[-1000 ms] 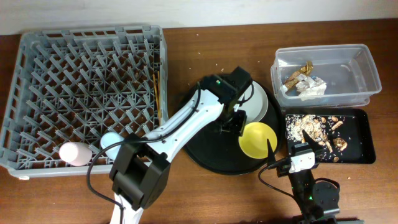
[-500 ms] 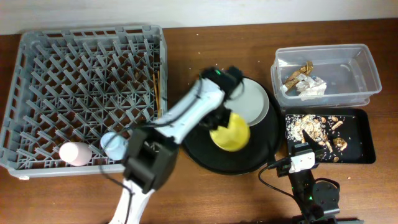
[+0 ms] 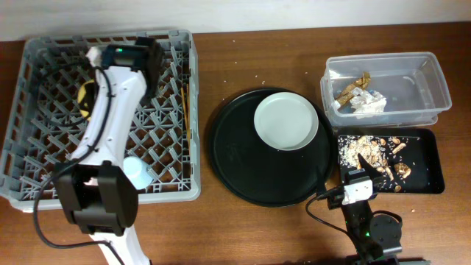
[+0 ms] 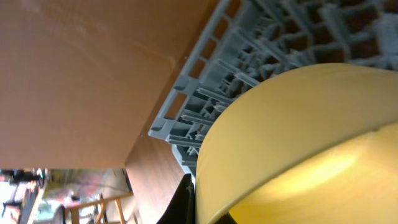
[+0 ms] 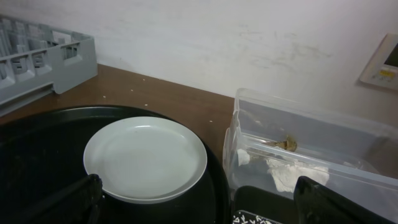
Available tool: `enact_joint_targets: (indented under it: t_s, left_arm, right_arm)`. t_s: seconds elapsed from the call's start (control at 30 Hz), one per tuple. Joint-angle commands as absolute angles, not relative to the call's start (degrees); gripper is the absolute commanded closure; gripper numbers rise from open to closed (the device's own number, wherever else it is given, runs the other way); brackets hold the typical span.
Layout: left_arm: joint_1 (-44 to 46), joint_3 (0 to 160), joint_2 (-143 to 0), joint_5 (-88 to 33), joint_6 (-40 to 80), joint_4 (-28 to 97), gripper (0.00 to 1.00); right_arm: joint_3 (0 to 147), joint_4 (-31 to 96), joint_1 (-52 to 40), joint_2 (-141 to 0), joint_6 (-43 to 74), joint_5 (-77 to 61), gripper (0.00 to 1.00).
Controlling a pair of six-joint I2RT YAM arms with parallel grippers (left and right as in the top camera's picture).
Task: Sort waste into correct bins and load items into the dishwasher rack
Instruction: 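Place the yellow bowl into the dish rack with the left gripper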
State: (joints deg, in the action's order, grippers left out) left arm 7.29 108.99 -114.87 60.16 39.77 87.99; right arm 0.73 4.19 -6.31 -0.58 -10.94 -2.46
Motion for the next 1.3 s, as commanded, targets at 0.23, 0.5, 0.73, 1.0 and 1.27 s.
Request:
enact_joint_targets:
  t_s: [0.23, 0.5, 0.73, 1.0, 1.27]
  left_arm:
    - [4.12, 108.38, -118.74, 67.53, 41.58, 81.67, 1.00]
    - [0.14, 99.29, -120.92, 65.34, 41.56, 73.71, 1.00]
    - [4.12, 98.06, -121.82, 63.66, 41.56, 77.56, 0.94]
    - [5.61, 100.03, -121.60, 52.18, 41.56, 85.21, 0.43]
    - [7.84, 114.50, -118.34, 10.17, 22.00, 88.62, 0.37]
  right_arm:
    - [0.32, 4.21, -5.98, -0.21, -11.14, -2.57, 0.01]
    - [0.32, 4.21, -5.98, -0.21, -11.14, -2.57, 0.02]
    - [0.32, 4.21, -5.98, -0.21, -11.14, -2.57, 0.02]
    - [0.32, 4.21, -5.98, -0.21, -11.14, -2.57, 0.02]
    - [0.32, 4.21, -5.98, -0.21, -11.14, -2.57, 0.02]
